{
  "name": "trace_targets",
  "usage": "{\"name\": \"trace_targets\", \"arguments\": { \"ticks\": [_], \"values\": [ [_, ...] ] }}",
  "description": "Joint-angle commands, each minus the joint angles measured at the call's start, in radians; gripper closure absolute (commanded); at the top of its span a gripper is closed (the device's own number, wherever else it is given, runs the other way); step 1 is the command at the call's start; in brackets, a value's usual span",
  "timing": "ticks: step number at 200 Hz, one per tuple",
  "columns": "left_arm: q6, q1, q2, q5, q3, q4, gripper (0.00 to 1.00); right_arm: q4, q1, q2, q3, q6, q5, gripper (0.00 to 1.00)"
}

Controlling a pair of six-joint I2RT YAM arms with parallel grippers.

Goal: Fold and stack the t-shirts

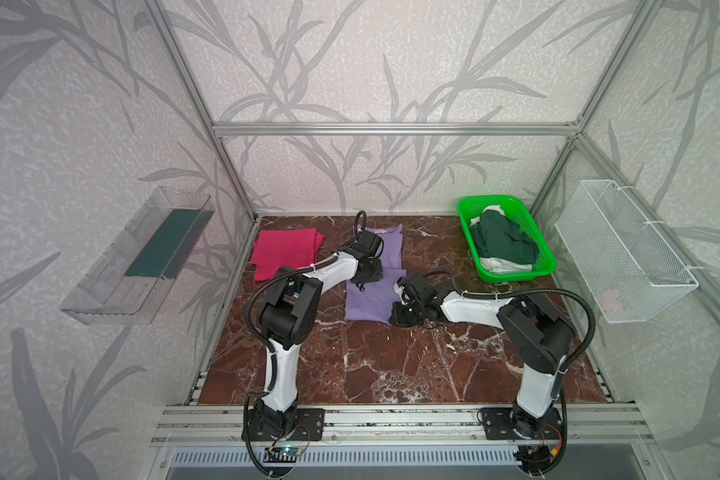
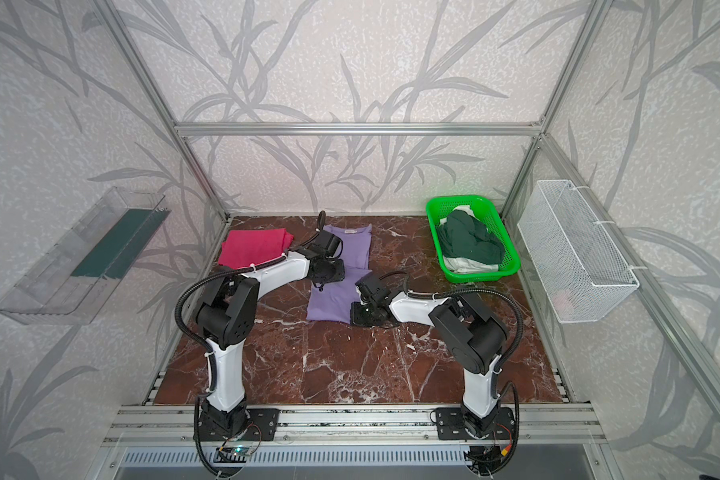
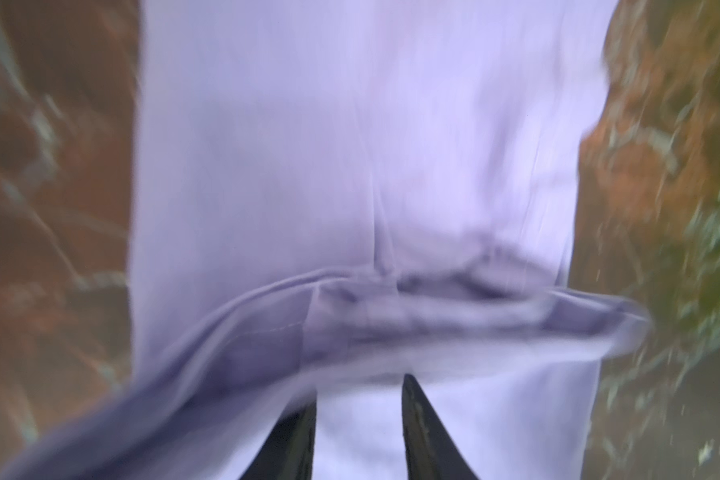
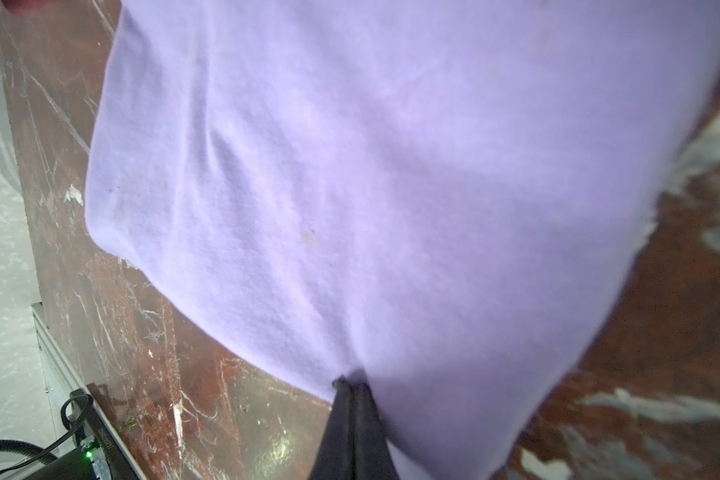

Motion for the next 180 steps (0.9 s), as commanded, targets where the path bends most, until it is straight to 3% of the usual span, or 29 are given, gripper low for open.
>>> {"name": "trace_targets", "arguments": {
  "ticks": [1, 30, 84, 180],
  "values": [
    [0.027, 0.054, 0.034, -0.042, 0.079, -0.026, 0.64, -0.065, -0.001, 0.0, -0.031, 0.008, 0.015, 1.0],
    [0.039, 0.095, -0.01, -0.006, 0.042, 0.025, 0.64, -0.113, -0.001, -0.029, 0.007, -0.02, 0.028, 1.0],
    [0.029, 0.11, -0.178, 0.102, -0.257, 0.223, 0.69, -0.198, -0.036, -0.033, 0.178, -0.07, 0.021, 1.0],
    [-0.009, 0.155, -0.02, 0.142, -0.148, 0.233, 0.7, -0.113, -0.199, 0.314, 0.483, -0.087, -0.075, 1.0]
  ]
}}
